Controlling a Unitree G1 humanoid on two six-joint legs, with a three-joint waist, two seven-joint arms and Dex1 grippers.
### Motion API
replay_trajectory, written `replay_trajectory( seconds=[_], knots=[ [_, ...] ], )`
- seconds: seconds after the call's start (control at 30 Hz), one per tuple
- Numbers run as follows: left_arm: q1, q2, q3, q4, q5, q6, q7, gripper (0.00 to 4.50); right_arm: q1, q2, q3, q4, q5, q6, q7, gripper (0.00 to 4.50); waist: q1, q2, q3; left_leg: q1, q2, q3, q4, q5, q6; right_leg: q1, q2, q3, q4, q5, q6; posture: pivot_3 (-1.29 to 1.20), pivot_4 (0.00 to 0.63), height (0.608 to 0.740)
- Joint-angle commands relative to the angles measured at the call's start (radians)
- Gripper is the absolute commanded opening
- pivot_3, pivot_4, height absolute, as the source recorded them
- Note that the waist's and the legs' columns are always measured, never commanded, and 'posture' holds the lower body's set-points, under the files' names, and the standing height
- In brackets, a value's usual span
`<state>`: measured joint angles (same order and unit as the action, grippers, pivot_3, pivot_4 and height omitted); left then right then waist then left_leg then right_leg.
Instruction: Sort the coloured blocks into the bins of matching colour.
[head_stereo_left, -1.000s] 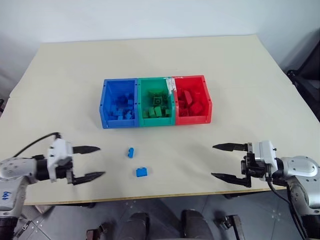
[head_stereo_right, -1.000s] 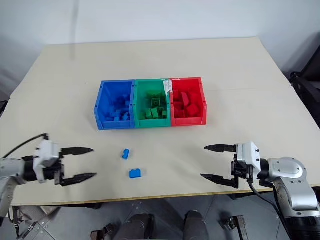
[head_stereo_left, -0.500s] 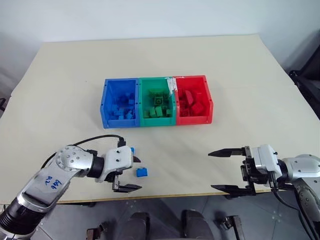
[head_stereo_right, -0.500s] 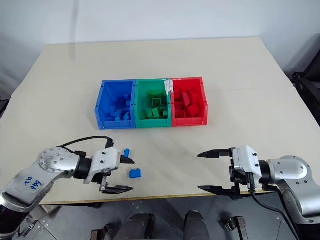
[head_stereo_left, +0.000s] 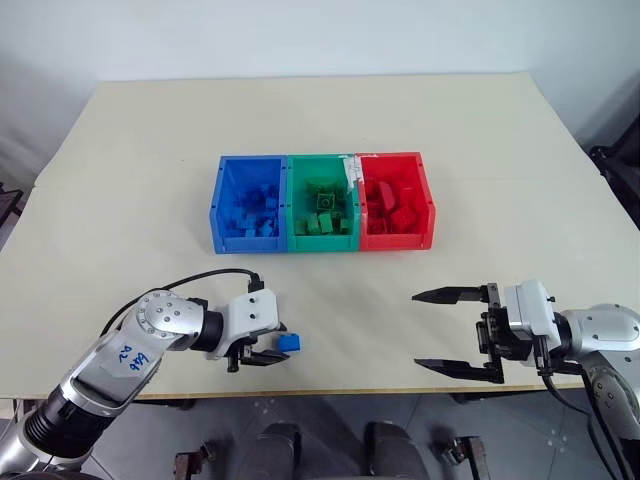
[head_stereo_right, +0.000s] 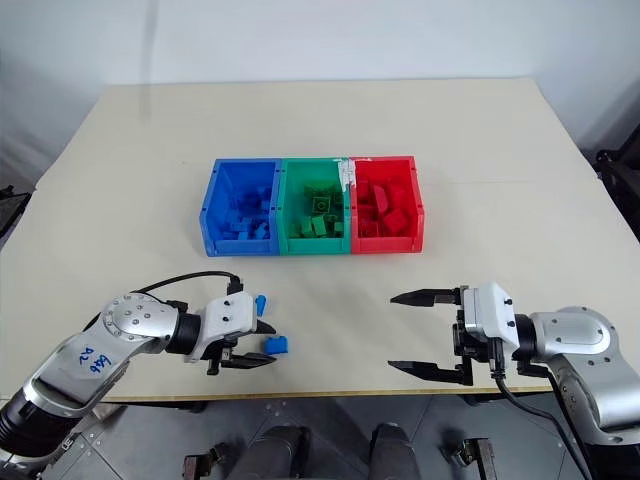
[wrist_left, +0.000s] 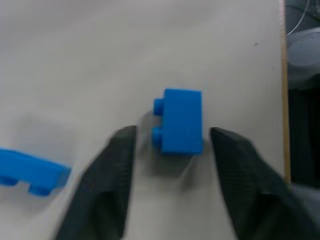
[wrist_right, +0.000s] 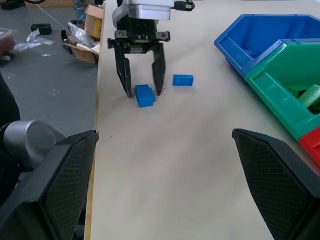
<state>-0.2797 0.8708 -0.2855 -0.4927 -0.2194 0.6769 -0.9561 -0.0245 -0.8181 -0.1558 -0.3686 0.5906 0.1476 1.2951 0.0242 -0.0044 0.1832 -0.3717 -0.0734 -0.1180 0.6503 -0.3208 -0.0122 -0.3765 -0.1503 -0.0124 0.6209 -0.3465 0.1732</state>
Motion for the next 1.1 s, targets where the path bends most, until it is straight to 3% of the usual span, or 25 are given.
replay_trajectory(
  seconds=[0.03,0.13,0.3,0.43,0.6,0.7,0.83,1.1],
  knots=[
    [0.011,0.014,-0.032,0.019,0.035,-0.02,-0.012,1.04,-0.018,0.017,0.002,-0.012,-0.004,-0.031,-0.01,4.5,0.0,0.0,0.0,0.0,0.0,0.0,0.0,0.0,0.0,0.0,0.0,0.0,0.0,0.0,0.0,0.0,0.15,0.74],
    [0.015,0.009,-0.031,0.035,0.043,-0.041,-0.014,0.91,-0.026,0.028,-0.002,0.001,-0.013,-0.043,-0.018,4.5,0.0,0.0,0.0,0.0,0.0,0.0,0.0,0.0,0.0,0.0,0.0,0.0,0.0,0.0,0.0,0.0,0.15,0.74],
    [0.009,-0.118,0.15,0.083,-0.116,-0.096,0.0,0.91,-0.018,0.104,-0.057,-0.045,0.027,-0.002,-0.172,4.5,0.002,0.0,0.0,0.0,0.0,-0.001,0.002,0.0,0.0,0.0,0.0,0.0,0.001,0.0,0.0,0.0,0.15,0.74],
    [-0.071,-0.181,0.335,0.148,-0.29,0.051,0.043,0.91,-0.023,0.16,-0.068,-0.084,0.041,0.019,-0.287,4.5,0.001,0.0,0.0,-0.001,0.001,-0.002,0.003,0.0,0.0,0.0,0.0,-0.001,0.002,0.0,0.0,0.0,0.15,0.74],
    [-0.282,-0.194,0.367,0.412,-0.168,-0.069,0.153,0.91,-0.044,0.196,-0.065,-0.08,0.02,0.016,-0.362,4.5,0.0,0.0,0.0,0.0,-0.002,-0.002,0.005,0.0,-0.001,0.0,0.0,-0.001,0.005,0.0,0.0,0.0,0.15,0.74],
    [-0.441,-0.246,0.332,0.675,-0.027,-0.193,0.301,0.91,-0.05,0.203,-0.045,-0.074,0.002,0.008,-0.37,4.5,0.003,0.0,0.0,0.0,-0.003,-0.002,0.005,0.0,-0.001,0.0,0.001,-0.001,0.005,0.0,0.0,0.0,0.15,0.74],
    [-0.515,-0.293,0.317,0.818,0.016,-0.26,0.319,0.91,-0.071,0.21,-0.035,-0.057,-0.021,-0.01,-0.376,4.5,-0.004,-0.001,0.0,-0.001,-0.004,-0.002,0.005,0.0,-0.001,0.0,0.001,-0.001,0.007,0.0,0.001,0.0,0.15,0.74],
    [-0.426,-0.245,0.38,0.723,-0.021,-0.279,0.253,3.3,-0.089,0.214,-0.023,-0.027,-0.034,-0.033,-0.363,4.5,-0.034,-0.001,0.0,-0.001,-0.003,-0.001,0.002,0.0,-0.001,-0.002,0.001,-0.002,0.007,0.001,0.001,0.0,0.15,0.74]
  ],
)
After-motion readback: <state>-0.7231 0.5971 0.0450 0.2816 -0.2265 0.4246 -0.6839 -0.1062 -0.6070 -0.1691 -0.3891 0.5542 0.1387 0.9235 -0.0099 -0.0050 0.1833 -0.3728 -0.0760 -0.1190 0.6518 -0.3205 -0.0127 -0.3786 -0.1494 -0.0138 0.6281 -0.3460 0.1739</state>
